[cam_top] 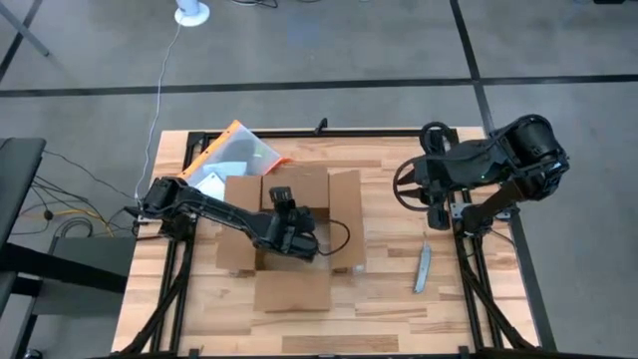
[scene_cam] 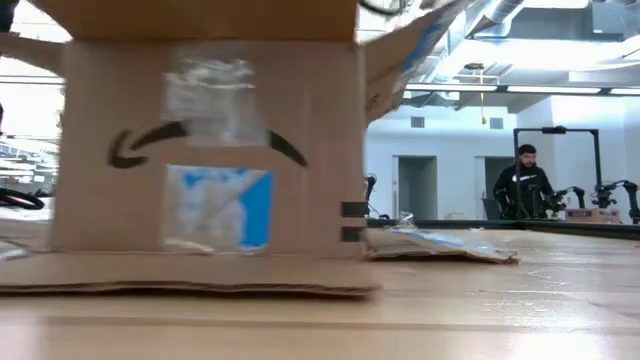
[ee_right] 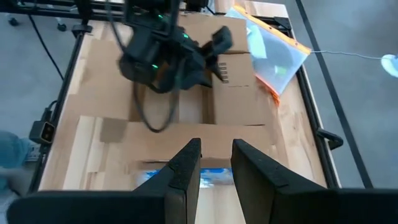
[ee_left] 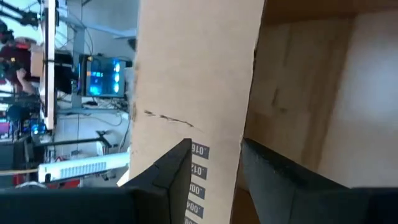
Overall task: Unpack boxes
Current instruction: Break down the box using the silver cutter until it is completely flat
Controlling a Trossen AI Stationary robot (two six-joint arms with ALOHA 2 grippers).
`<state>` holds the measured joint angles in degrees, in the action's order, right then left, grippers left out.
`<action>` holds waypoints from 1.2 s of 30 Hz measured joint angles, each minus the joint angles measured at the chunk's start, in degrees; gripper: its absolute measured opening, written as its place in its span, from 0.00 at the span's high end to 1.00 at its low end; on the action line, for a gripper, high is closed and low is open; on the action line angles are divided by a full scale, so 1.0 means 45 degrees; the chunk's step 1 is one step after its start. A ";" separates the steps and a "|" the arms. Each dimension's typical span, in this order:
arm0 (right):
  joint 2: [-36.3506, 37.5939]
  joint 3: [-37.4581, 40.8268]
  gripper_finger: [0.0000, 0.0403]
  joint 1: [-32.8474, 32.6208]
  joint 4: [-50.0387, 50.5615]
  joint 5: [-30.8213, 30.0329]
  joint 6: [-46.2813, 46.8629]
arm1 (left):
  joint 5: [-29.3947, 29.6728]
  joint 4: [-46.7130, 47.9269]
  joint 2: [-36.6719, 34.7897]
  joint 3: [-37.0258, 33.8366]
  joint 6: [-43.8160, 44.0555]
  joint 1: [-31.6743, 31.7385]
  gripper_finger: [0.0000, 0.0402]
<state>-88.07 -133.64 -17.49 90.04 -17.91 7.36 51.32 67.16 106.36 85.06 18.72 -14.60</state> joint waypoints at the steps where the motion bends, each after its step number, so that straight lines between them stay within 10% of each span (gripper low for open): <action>1: 0.0000 0.0000 0.81 -0.0071 -0.0006 0.0000 0.0051 | 0.0029 -0.0144 0.0106 0.0005 -0.0008 0.0127 0.69; 13: -0.0005 -0.0005 0.81 -0.0870 -0.0024 -0.0054 0.0361 | 0.0538 -0.0802 0.1206 0.0000 -0.0213 0.0864 0.70; 20: -0.0005 -0.0005 0.81 -0.0866 -0.0005 -0.0121 0.0368 | 0.0870 -0.0246 0.1020 0.0237 0.0563 0.1193 0.97; 36: -0.0888 0.1868 0.81 -0.1092 -0.1883 -0.0719 0.0596 | -0.5492 0.3651 0.0327 0.7377 0.0202 0.1094 1.00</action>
<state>-92.07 -125.24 -22.41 81.56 -21.15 10.04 26.61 83.59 107.83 118.25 19.63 -9.67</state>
